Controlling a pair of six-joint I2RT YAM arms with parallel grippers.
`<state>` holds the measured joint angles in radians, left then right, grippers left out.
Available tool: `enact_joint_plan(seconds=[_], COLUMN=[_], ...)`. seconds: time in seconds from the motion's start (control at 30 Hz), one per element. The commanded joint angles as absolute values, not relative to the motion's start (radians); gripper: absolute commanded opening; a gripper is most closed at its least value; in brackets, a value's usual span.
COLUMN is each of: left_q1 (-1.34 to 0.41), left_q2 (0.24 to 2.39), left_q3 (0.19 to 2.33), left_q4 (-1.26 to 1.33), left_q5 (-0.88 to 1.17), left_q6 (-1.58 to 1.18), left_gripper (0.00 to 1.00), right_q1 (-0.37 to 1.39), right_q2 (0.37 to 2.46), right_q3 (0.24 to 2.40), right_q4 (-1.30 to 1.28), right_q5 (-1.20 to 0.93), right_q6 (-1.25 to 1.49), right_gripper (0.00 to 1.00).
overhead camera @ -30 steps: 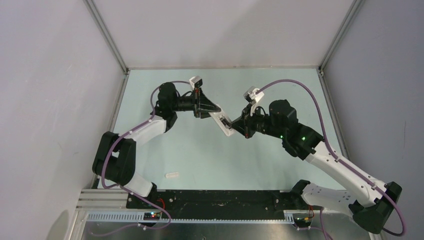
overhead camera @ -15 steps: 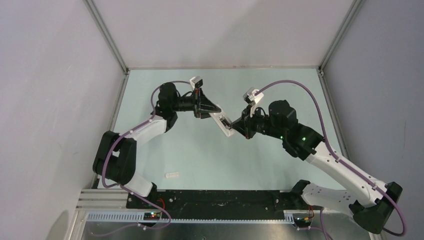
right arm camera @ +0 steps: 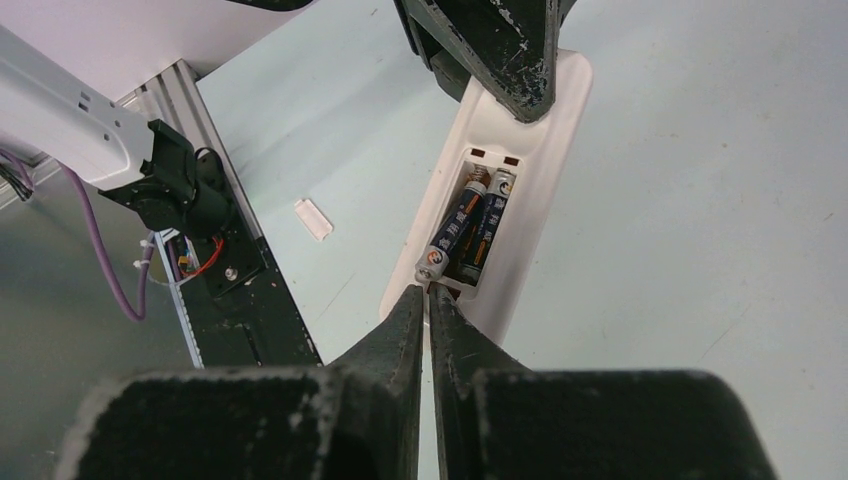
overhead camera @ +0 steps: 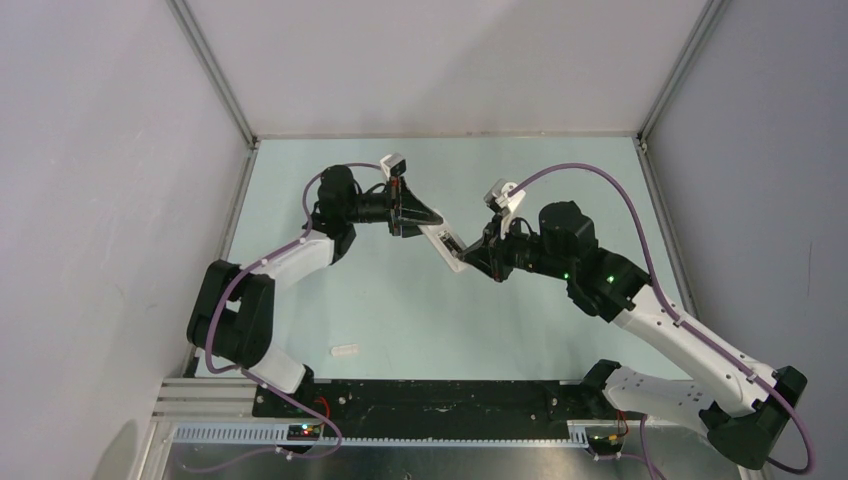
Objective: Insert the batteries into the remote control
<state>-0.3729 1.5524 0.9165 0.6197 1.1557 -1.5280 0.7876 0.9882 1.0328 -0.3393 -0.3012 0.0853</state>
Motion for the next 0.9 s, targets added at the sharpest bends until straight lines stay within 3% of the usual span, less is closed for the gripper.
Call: enact_joint_plan(seconds=[0.0, 0.87], left_q1=[-0.38, -0.405], left_q2=[1.548, 1.53], left_q3=[0.924, 0.931], left_q4=[0.655, 0.656], left_q5=[1.159, 1.157], left_q6=[-1.533, -1.543], left_gripper=[0.0, 0.0], right_q1=[0.791, 0.79], right_q2=[0.987, 1.067], right_q3=[1.075, 1.093], right_q4=[-0.307, -0.274], right_q5=[-0.308, -0.265], right_q6=[0.074, 0.107], right_gripper=[0.09, 0.06])
